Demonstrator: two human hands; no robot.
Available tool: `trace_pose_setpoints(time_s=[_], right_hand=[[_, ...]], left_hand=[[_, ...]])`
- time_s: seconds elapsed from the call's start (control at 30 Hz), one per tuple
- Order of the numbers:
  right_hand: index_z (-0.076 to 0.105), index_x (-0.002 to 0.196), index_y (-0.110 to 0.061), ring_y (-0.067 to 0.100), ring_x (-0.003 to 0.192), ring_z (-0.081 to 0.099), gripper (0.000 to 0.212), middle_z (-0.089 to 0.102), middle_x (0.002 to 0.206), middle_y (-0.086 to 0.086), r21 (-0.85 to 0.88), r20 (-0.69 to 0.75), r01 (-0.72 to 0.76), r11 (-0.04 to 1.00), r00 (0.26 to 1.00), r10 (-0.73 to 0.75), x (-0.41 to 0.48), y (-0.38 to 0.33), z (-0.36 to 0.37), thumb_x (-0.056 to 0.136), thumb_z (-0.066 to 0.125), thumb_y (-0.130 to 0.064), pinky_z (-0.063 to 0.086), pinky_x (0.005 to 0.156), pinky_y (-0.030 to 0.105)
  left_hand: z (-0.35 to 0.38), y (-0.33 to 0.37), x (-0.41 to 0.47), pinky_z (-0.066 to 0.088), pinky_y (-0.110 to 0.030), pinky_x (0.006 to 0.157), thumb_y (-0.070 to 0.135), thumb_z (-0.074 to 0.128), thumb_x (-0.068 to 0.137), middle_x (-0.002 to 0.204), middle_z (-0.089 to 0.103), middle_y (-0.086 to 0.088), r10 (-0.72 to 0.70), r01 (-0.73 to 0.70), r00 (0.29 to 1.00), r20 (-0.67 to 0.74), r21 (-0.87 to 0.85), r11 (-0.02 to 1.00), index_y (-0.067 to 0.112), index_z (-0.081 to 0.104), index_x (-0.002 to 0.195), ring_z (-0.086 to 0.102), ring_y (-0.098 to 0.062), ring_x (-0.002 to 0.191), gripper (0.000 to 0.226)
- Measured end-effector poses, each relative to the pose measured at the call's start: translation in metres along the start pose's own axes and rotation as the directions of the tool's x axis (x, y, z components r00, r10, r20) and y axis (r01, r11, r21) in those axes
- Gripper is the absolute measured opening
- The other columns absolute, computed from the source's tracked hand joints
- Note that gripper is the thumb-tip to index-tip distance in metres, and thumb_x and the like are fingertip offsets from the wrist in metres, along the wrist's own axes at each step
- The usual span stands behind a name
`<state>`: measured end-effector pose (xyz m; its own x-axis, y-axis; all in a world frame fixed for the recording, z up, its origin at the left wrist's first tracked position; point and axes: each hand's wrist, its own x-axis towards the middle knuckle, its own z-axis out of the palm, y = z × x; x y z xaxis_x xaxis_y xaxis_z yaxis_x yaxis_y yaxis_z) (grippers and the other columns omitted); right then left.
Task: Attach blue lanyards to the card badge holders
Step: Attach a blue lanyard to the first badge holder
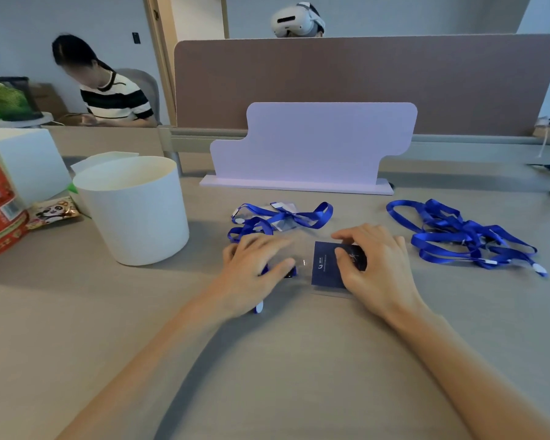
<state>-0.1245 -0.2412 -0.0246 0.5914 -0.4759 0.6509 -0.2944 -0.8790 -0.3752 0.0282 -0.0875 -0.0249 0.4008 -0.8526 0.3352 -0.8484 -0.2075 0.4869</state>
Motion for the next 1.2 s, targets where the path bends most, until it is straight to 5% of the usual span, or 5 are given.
trace_pose_setpoints(time_s=[0.23,0.4,0.53,1.0,1.2], right_hand=[[0.067,0.093,-0.022,0.009,0.082,0.051,0.021,0.065,0.089,-0.012,0.064,-0.049,0.073,0.995,0.996,-0.07,-0.001,-0.006,-0.003,0.074,0.059,-0.017,0.023,0.071,0.025],[0.064,0.088,-0.023,0.011,0.078,0.054,0.015,0.064,0.085,-0.014,0.064,-0.012,0.006,0.998,1.0,-0.005,0.001,-0.007,-0.005,0.076,0.055,-0.021,0.029,0.072,0.028],[0.064,0.084,-0.022,0.01,0.076,0.053,0.012,0.058,0.08,-0.013,0.077,0.033,-0.007,0.997,0.999,0.005,0.001,-0.006,-0.003,0.079,0.052,-0.025,0.046,0.074,0.037],[0.059,0.119,-0.032,0.004,0.1,0.055,0.057,0.061,0.108,-0.016,0.014,0.326,0.116,0.993,0.938,-0.114,-0.002,-0.014,-0.006,0.072,0.054,-0.064,0.028,0.097,0.024],[0.064,0.079,-0.014,0.025,0.068,0.056,0.025,0.062,0.077,0.0,-0.126,-0.006,0.362,0.924,0.931,-0.365,0.006,-0.02,-0.014,0.061,0.069,0.002,0.044,0.062,0.037]], left_hand=[[-0.001,-0.004,0.0,0.012,-0.023,0.096,0.043,0.062,0.088,0.119,0.052,0.031,0.05,-0.049,0.998,0.026,-0.043,0.998,0.043,0.058,0.083,0.032,0.006,0.124,0.007],[-0.008,-0.002,0.001,0.034,-0.032,0.104,0.048,0.056,0.085,0.089,0.068,0.026,-0.003,0.019,0.995,0.1,-0.16,0.987,0.041,0.061,0.083,0.054,-0.014,0.108,0.009],[-0.023,0.007,-0.002,0.05,-0.021,0.067,0.017,0.061,0.091,0.064,0.065,0.008,-0.047,0.099,0.984,0.171,-0.31,0.945,0.022,0.063,0.081,0.059,-0.006,0.062,0.011],[-0.021,0.003,-0.004,0.036,-0.015,0.055,0.03,0.067,0.087,0.066,0.064,0.005,-0.058,0.082,0.992,0.112,-0.218,0.972,0.02,0.061,0.075,0.047,-0.005,0.054,0.017],[-0.023,0.002,-0.007,0.041,-0.02,0.058,0.023,0.063,0.087,0.072,0.058,0.023,0.149,-0.137,0.959,-0.243,0.062,0.989,0.028,0.062,0.083,0.052,-0.003,0.066,0.006]])
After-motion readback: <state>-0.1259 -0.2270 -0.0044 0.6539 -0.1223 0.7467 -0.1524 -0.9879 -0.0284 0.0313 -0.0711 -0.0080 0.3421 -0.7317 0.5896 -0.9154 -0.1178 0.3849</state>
